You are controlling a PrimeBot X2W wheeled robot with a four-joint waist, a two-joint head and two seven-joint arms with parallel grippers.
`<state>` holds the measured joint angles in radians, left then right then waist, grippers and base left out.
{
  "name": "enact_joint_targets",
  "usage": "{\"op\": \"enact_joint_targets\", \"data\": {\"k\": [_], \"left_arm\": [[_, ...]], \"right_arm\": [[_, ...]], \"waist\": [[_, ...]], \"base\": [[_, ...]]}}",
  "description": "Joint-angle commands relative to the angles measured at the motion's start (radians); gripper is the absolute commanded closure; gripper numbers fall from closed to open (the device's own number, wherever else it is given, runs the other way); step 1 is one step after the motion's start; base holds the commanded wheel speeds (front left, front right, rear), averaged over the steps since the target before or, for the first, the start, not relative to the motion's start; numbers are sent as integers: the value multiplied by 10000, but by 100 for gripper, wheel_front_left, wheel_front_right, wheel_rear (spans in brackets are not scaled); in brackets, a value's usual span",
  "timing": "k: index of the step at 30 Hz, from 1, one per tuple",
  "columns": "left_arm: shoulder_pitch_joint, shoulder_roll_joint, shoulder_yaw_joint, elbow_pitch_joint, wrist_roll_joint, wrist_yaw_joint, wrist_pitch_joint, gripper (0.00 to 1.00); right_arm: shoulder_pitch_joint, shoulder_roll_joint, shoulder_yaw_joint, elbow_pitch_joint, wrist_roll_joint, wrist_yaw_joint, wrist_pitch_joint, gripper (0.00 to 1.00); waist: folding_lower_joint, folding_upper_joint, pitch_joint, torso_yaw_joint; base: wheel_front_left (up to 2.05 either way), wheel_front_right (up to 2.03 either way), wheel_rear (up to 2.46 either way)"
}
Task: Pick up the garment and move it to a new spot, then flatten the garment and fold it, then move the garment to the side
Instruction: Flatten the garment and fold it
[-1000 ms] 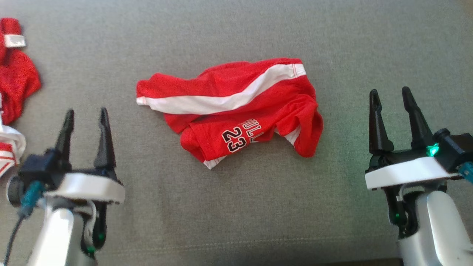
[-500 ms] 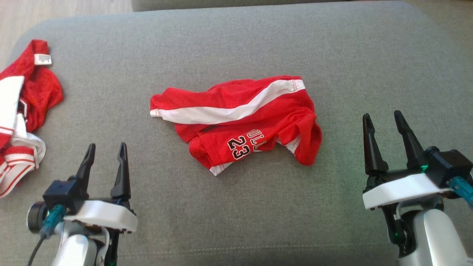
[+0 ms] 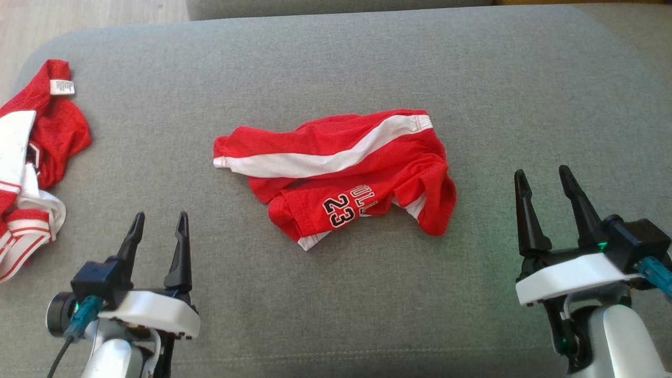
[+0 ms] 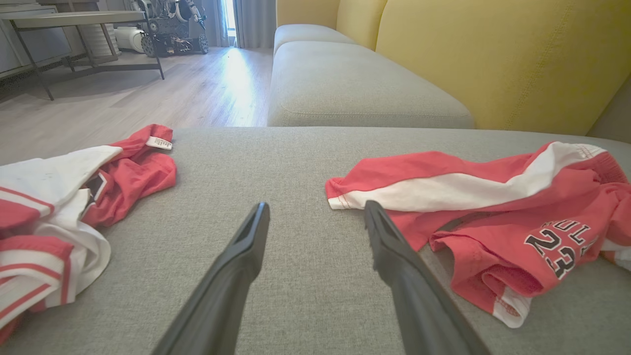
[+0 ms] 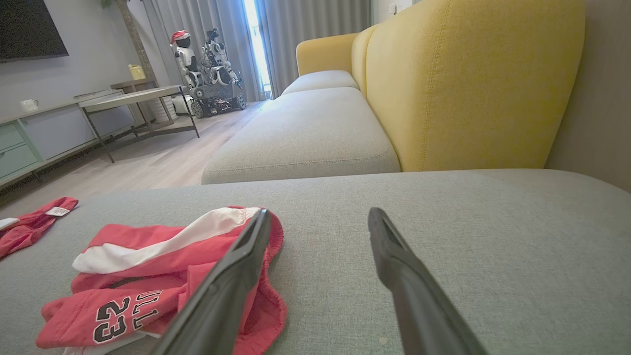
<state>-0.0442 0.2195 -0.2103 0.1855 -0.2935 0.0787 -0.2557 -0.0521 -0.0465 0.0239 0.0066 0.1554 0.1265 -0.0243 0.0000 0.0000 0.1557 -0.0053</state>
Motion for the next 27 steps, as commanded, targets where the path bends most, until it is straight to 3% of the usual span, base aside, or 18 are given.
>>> {"op": "enact_joint_targets", "data": {"k": [1,8,13,19,27], "left_arm": [[-382,173,379,-254,-73,6,-58,0],[-1036,142,365,-84,-277,-86,195,0],[-2242,271,302,627,-600,-561,848,0],[-3805,449,213,2497,-1091,-1314,1666,0],[-4668,570,95,4042,-1388,-1718,1813,0]], "right_arm": [[-186,-37,218,-420,-55,42,27,0],[-300,-37,204,-544,-5,42,26,0],[-509,-37,299,-700,-3,42,10,0],[-785,-37,512,-708,107,42,-118,0],[-932,-37,532,-573,251,42,-311,0]], "waist": [[0,0,14,3],[0,0,310,21],[0,0,740,-73],[0,0,1296,-400],[0,0,1599,-673]], "base": [[0,0,0],[0,0,0],[0,0,0],[0,0,0],[0,0,0]]}}
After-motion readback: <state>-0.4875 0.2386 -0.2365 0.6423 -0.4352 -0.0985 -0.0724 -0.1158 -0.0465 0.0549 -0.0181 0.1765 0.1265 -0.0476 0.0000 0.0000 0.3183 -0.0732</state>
